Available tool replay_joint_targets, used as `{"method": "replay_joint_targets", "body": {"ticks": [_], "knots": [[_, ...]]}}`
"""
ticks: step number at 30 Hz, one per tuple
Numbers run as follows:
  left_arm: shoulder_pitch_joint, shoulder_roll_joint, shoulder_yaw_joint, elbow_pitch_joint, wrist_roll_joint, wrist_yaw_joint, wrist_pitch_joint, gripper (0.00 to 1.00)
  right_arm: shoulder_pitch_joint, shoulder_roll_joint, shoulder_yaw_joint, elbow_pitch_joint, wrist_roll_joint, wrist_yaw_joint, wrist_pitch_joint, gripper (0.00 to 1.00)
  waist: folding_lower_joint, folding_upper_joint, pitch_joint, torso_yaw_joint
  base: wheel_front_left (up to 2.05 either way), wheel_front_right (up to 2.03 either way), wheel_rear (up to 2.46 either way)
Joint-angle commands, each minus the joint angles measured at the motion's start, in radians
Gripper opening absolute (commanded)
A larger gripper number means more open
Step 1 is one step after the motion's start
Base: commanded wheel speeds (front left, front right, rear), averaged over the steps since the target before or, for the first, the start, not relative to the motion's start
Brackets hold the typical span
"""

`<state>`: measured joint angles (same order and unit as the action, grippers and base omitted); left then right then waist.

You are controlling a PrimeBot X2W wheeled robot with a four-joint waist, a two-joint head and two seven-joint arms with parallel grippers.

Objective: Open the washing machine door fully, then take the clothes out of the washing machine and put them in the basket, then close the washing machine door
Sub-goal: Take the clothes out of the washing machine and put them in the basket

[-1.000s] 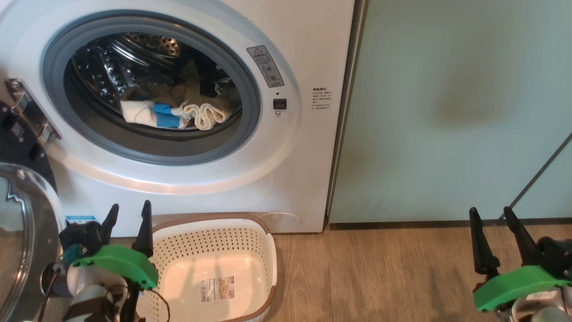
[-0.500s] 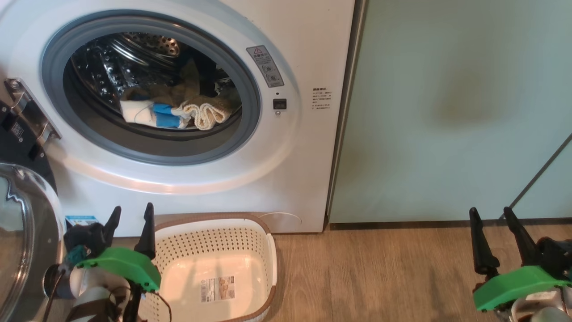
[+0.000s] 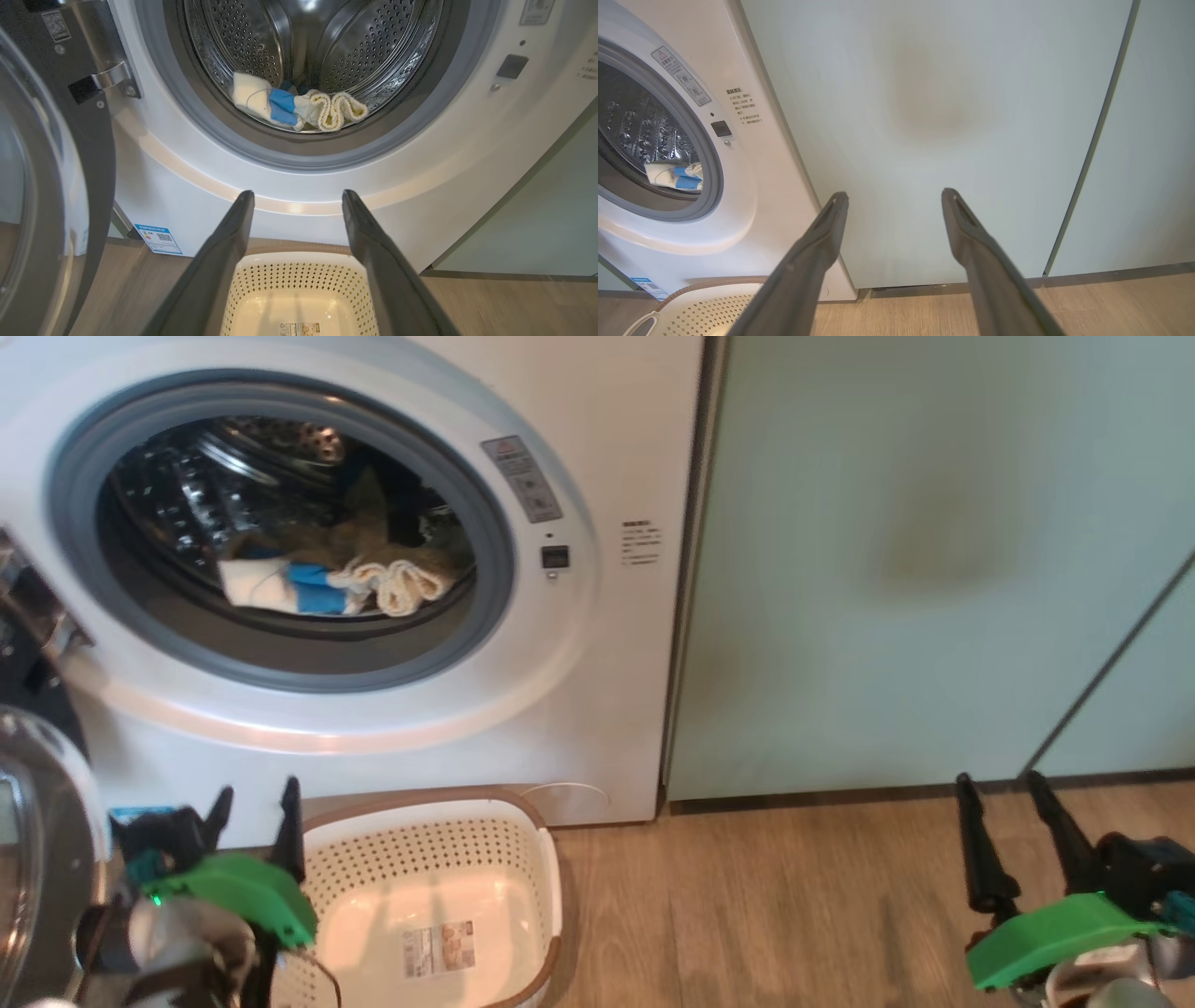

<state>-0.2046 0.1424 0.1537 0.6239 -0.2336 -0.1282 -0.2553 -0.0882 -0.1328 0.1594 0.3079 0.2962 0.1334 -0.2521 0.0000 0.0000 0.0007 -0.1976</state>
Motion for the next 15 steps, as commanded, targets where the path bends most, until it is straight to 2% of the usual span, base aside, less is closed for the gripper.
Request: {"method": "replay_joint_targets", "body": {"ticks": [1,7,15], "knots": [[-0.084,0.040,0.032,-0.015,-0.018,0.001,0.001,1.00,-0.038,-0.004,0.023,-0.029,-0.004,-0.003,-0.010,1.00,0.0000,0.0000,0.006,-0.019,0.00,0.00,0.00],[-0.151,0.069,0.031,0.030,-0.082,-0.001,0.033,1.00,-0.040,-0.001,0.038,-0.027,0.000,-0.003,-0.010,1.00,0.0000,0.0000,0.024,-0.064,0.00,0.00,0.00],[-0.293,0.153,-0.024,0.064,-0.165,-0.002,0.122,1.00,-0.059,0.003,0.048,-0.030,0.007,-0.003,-0.010,1.00,0.0000,0.0000,0.092,-0.130,0.00,0.00,0.00]]}}
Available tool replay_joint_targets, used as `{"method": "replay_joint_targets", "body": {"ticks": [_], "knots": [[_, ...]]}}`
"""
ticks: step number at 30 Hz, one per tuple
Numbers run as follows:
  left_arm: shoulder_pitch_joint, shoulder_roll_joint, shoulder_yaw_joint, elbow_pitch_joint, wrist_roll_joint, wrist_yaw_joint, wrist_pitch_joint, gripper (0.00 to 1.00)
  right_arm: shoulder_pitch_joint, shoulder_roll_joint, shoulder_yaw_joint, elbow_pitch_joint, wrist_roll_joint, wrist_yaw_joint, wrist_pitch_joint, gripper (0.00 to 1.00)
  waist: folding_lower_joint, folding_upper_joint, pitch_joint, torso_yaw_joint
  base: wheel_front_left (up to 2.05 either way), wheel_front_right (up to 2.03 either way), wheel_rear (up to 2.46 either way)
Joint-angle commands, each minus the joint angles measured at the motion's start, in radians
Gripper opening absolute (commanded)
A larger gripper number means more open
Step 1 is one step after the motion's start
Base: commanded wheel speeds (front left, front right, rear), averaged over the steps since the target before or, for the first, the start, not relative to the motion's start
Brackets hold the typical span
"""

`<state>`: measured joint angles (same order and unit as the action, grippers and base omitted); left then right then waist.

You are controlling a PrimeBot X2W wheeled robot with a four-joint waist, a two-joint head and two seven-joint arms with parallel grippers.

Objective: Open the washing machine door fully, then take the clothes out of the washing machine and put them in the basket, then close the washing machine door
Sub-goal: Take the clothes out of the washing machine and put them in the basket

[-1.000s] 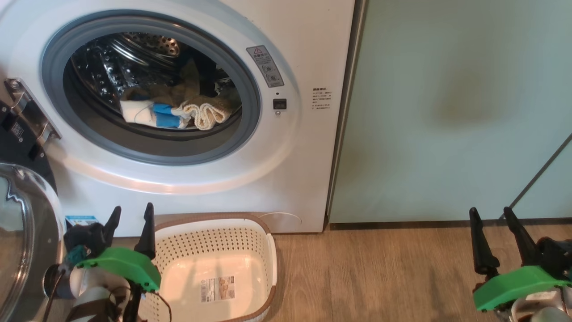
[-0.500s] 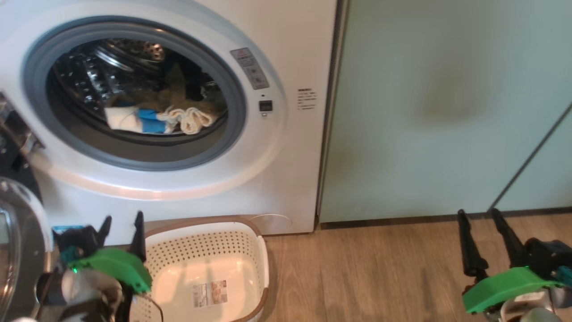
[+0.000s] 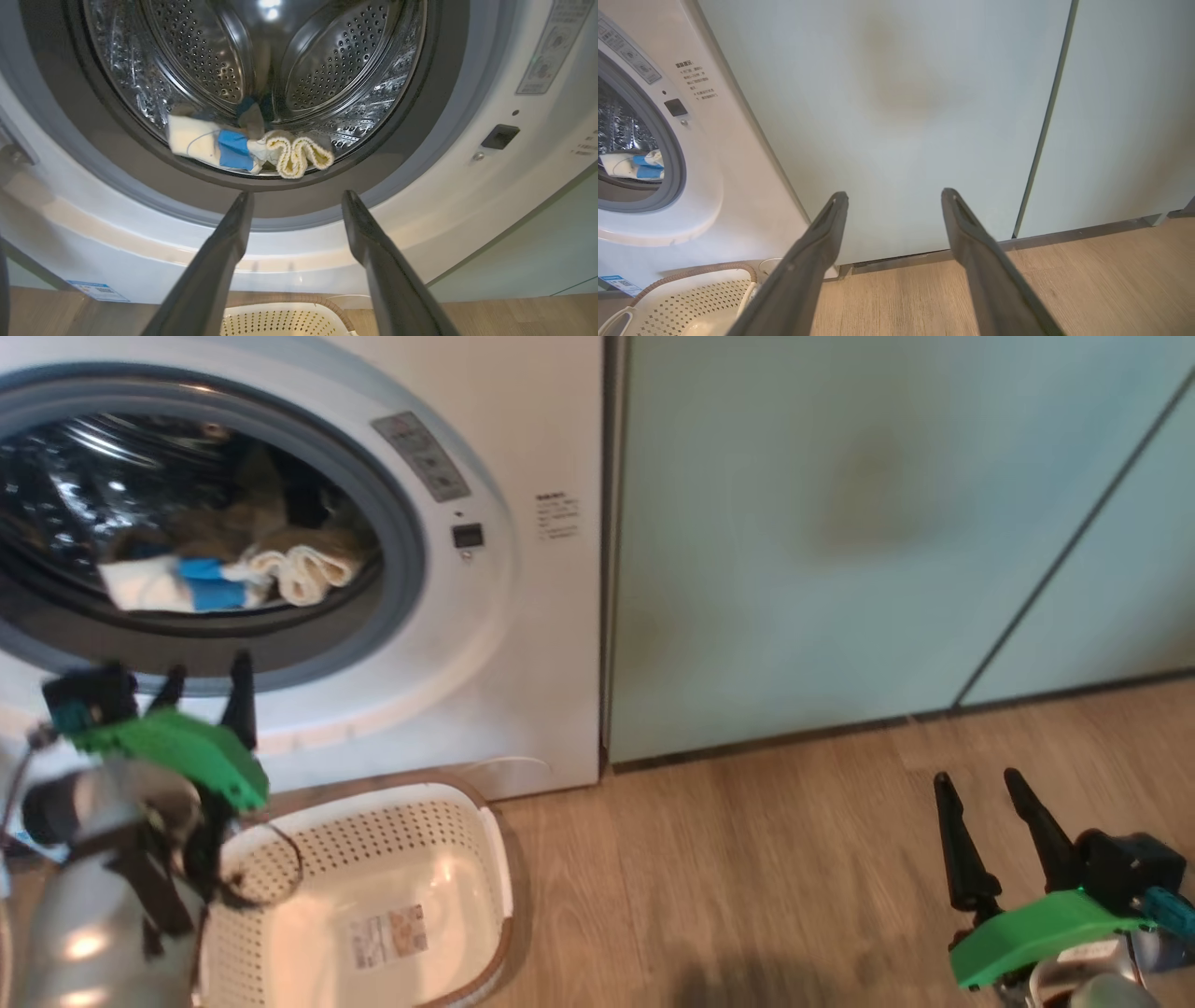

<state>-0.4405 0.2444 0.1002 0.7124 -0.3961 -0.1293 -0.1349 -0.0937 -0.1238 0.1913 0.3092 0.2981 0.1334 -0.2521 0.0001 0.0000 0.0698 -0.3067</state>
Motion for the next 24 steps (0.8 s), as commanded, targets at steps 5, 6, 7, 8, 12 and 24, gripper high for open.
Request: {"method": "replay_joint_targets", "body": {"ticks": [5,6,7,8,12,24], "knots": [[-0.151,0.103,-0.002,0.008,-0.020,-0.001,0.043,1.00,-0.074,0.001,0.015,-0.036,0.008,-0.003,-0.010,1.00,-0.0001,0.0000,0.073,-0.058,0.00,0.00,0.00],[-0.170,0.114,-0.006,0.015,-0.024,-0.001,0.053,1.00,-0.079,0.002,0.017,-0.036,0.009,-0.003,-0.010,1.00,-0.0001,0.0000,0.084,-0.064,0.00,0.00,0.00],[-0.188,0.127,-0.013,0.023,-0.027,-0.001,0.064,1.00,-0.084,0.003,0.018,-0.037,0.010,-0.003,-0.010,1.00,-0.0001,0.0000,0.095,-0.071,0.00,0.00,0.00],[-0.206,0.141,-0.025,0.031,-0.028,-0.001,0.077,1.00,-0.089,0.003,0.017,-0.037,0.011,-0.003,-0.010,1.00,-0.0001,0.0000,0.107,-0.077,0.00,0.00,0.00],[-0.281,0.191,-0.064,0.068,-0.037,-0.001,0.124,1.00,-0.106,0.002,0.006,-0.041,0.012,-0.003,-0.010,1.00,-0.0001,0.0000,0.153,-0.095,0.00,0.00,0.00],[-0.493,0.295,-0.177,0.124,-0.068,-0.001,0.215,1.00,-0.165,0.021,-0.006,-0.060,0.016,-0.003,-0.010,1.00,-0.0001,0.0000,0.291,-0.144,0.00,0.00,0.00]]}}
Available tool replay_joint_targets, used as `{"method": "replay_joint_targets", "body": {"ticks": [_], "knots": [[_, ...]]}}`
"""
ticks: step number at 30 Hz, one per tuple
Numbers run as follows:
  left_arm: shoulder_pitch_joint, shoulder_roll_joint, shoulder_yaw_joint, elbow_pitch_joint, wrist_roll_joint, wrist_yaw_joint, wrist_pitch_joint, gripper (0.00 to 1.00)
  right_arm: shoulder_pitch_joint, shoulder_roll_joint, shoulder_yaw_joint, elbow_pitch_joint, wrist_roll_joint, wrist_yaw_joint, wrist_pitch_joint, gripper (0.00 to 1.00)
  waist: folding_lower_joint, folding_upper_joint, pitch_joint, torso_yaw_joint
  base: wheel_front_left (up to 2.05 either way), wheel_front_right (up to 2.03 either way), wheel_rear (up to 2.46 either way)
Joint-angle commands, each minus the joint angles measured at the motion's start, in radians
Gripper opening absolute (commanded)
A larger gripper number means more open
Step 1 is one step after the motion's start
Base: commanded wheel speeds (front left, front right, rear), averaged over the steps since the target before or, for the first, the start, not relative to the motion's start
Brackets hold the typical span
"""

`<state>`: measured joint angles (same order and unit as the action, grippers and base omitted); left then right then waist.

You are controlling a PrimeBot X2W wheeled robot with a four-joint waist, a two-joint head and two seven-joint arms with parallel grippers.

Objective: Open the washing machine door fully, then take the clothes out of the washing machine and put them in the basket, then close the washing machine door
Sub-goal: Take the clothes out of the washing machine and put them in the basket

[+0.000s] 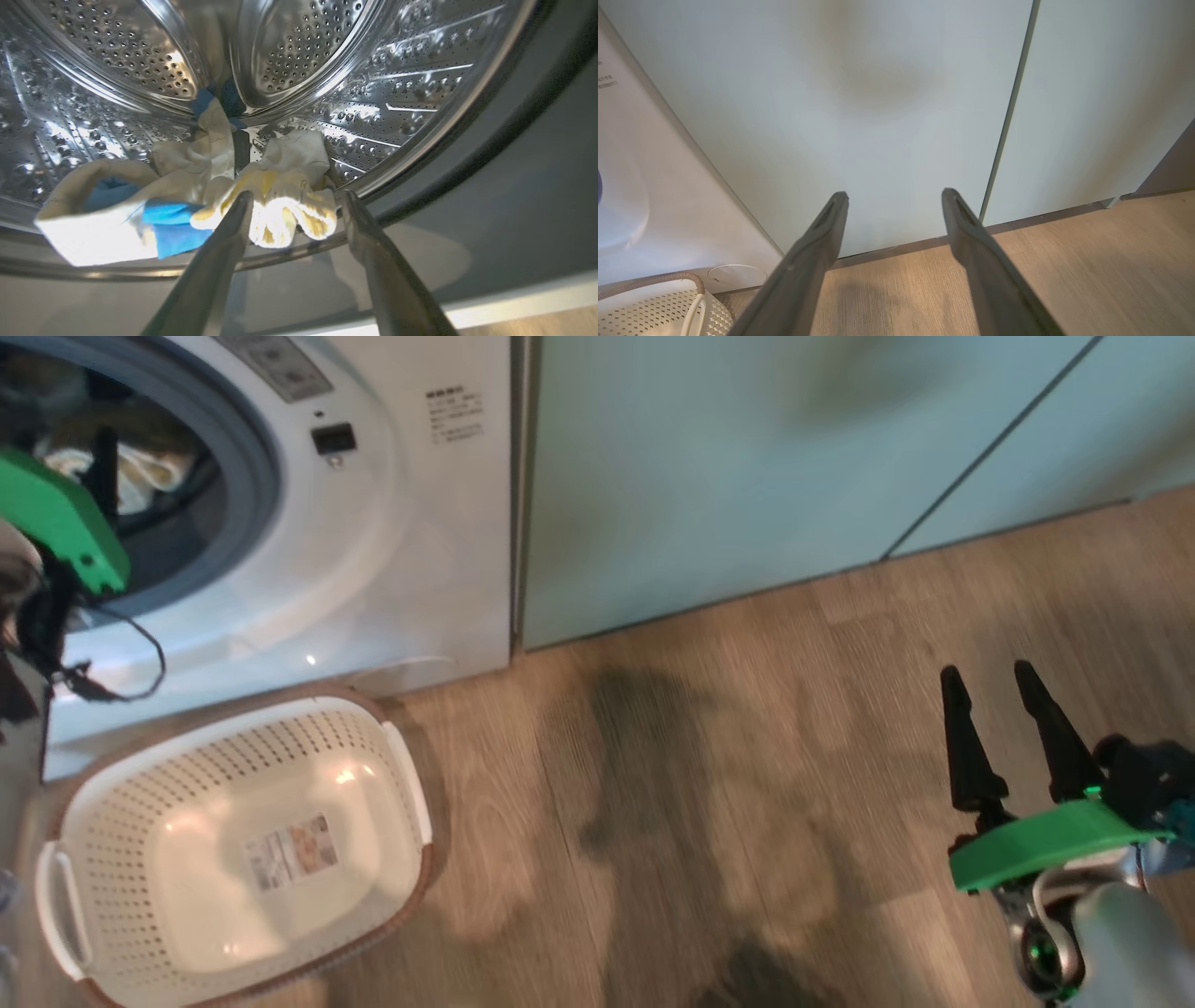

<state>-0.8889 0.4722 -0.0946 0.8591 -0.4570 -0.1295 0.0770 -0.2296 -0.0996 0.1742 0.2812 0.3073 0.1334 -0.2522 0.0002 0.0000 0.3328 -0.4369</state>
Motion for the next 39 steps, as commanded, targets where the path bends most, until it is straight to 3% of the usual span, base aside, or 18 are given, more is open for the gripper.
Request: {"method": "replay_joint_targets", "body": {"ticks": [1,12,36,37,38,39], "knots": [[-0.059,0.075,0.004,-0.022,-0.010,-0.001,0.008,1.00,-0.034,0.000,0.011,-0.032,0.007,-0.003,-0.010,1.00,-0.0002,0.0000,0.038,-0.017,0.00,0.00,0.00],[-0.202,0.147,-0.056,0.016,-0.050,-0.001,0.029,1.00,-0.065,0.022,0.009,-0.038,0.009,-0.003,-0.010,1.00,-0.0002,0.0000,0.129,-0.033,0.00,0.00,0.00],[-0.400,0.117,-0.120,0.245,-0.100,-0.001,0.169,1.00,-0.127,0.030,0.009,-0.046,0.012,-0.003,-0.010,1.00,-0.0002,0.0000,0.260,-0.037,0.00,0.00,0.00],[-0.402,0.116,-0.123,0.251,-0.101,-0.001,0.169,0.86,-0.128,0.031,0.010,-0.046,0.012,-0.003,-0.010,1.00,-0.0002,0.0000,0.262,-0.038,0.00,0.00,0.00],[-0.404,0.115,-0.126,0.257,-0.102,-0.001,0.167,0.49,-0.129,0.031,0.010,-0.045,0.011,-0.003,-0.010,1.00,-0.0002,0.0000,0.263,-0.039,0.00,0.00,0.00],[-0.406,0.115,-0.128,0.262,-0.103,-0.001,0.163,0.26,-0.129,0.032,0.010,-0.045,0.011,-0.003,-0.010,1.00,-0.0002,0.0000,0.263,-0.039,0.00,0.00,0.00]]}}
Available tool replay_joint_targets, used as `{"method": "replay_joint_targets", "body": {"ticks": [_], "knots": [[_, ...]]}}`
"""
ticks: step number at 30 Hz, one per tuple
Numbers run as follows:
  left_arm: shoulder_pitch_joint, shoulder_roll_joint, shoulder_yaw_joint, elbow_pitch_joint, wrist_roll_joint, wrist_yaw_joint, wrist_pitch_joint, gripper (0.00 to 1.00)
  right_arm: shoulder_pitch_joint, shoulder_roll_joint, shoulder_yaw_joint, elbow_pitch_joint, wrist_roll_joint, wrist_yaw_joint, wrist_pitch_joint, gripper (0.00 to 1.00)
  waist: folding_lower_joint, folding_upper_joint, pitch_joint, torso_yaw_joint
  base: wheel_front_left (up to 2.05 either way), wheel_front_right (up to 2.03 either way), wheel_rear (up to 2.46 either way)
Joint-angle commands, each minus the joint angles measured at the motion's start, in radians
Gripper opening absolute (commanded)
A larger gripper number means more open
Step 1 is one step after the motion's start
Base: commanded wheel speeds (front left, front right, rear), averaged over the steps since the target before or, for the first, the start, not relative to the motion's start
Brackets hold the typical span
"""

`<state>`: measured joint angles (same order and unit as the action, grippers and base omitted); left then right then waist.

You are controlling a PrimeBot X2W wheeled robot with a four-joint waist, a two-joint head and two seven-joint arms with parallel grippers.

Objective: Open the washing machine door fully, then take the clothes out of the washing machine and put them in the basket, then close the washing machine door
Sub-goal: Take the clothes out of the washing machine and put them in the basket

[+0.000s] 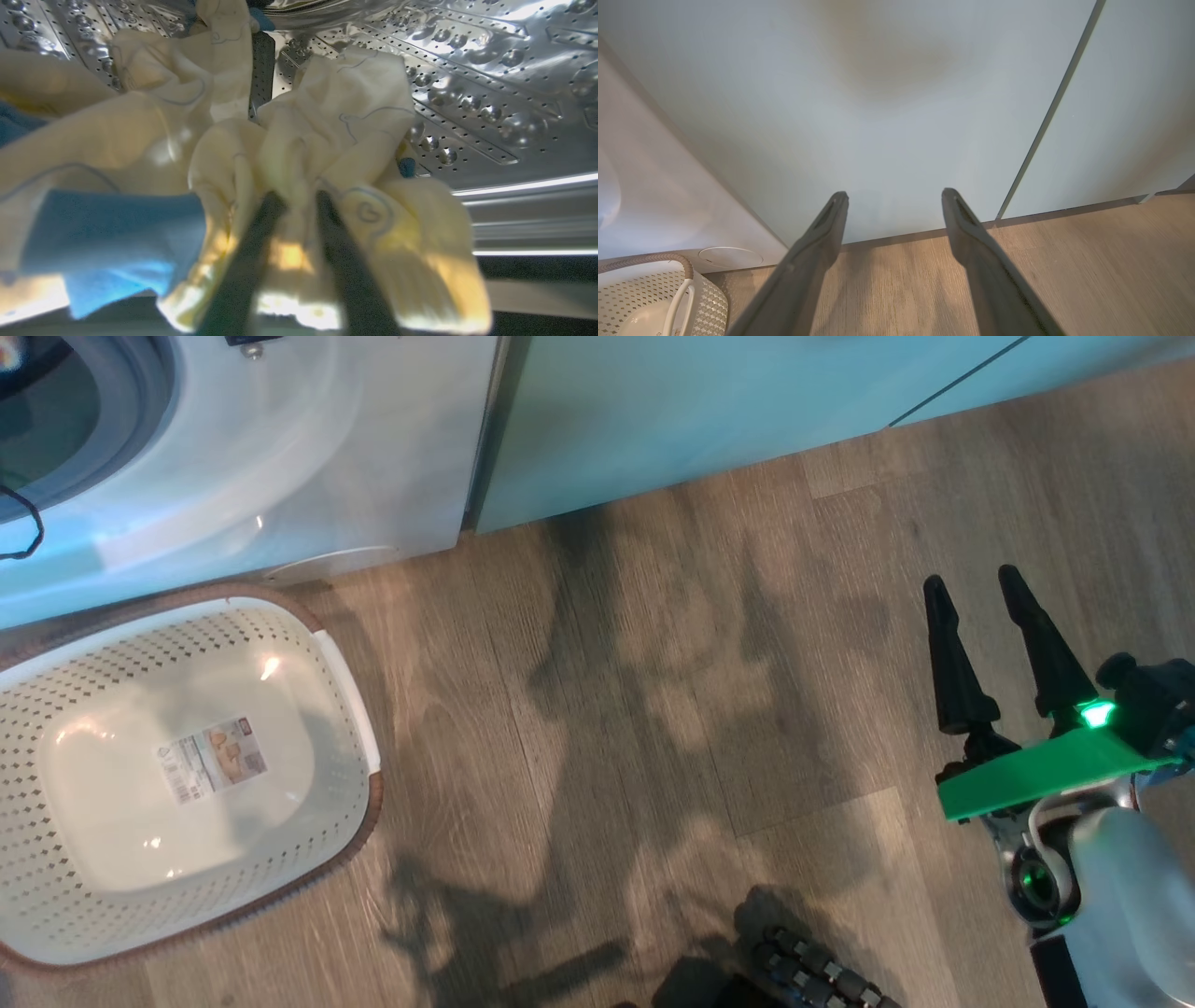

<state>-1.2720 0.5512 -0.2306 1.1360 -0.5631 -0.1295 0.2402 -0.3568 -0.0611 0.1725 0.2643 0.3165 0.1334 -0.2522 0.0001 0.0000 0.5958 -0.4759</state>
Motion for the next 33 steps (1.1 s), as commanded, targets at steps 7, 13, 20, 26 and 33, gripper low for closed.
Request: {"method": "replay_joint_targets", "body": {"ticks": [7,13,20,26,33], "knots": [[-0.015,0.019,-0.003,0.013,-0.013,-0.001,-0.044,0.00,0.008,-0.011,0.003,-0.024,-0.002,-0.003,-0.010,1.00,-0.0001,0.0000,-0.015,0.013,0.00,0.00,0.00],[0.043,-0.021,-0.005,0.002,-0.061,-0.001,-0.143,0.00,0.022,-0.028,-0.011,-0.022,-0.008,-0.003,-0.010,1.00,-0.0001,0.0000,-0.071,0.043,0.00,0.00,0.00],[0.124,-0.054,-0.034,-0.039,-0.103,-0.001,-0.207,0.00,0.043,-0.040,-0.022,-0.020,-0.012,-0.003,-0.010,1.00,-0.0001,0.0000,-0.126,0.083,0.00,0.00,0.00],[0.213,-0.093,-0.068,-0.108,-0.150,-0.001,-0.292,0.00,0.071,-0.054,-0.029,-0.012,-0.007,-0.003,-0.010,1.00,-0.0001,0.0000,-0.190,0.132,0.00,0.00,0.00],[0.342,-0.141,-0.111,-0.202,-0.190,-0.001,-0.380,0.00,0.108,-0.073,-0.035,-0.006,-0.007,-0.003,-0.010,1.00,-0.0001,0.0000,-0.271,0.199,0.00,0.00,0.00]]}}
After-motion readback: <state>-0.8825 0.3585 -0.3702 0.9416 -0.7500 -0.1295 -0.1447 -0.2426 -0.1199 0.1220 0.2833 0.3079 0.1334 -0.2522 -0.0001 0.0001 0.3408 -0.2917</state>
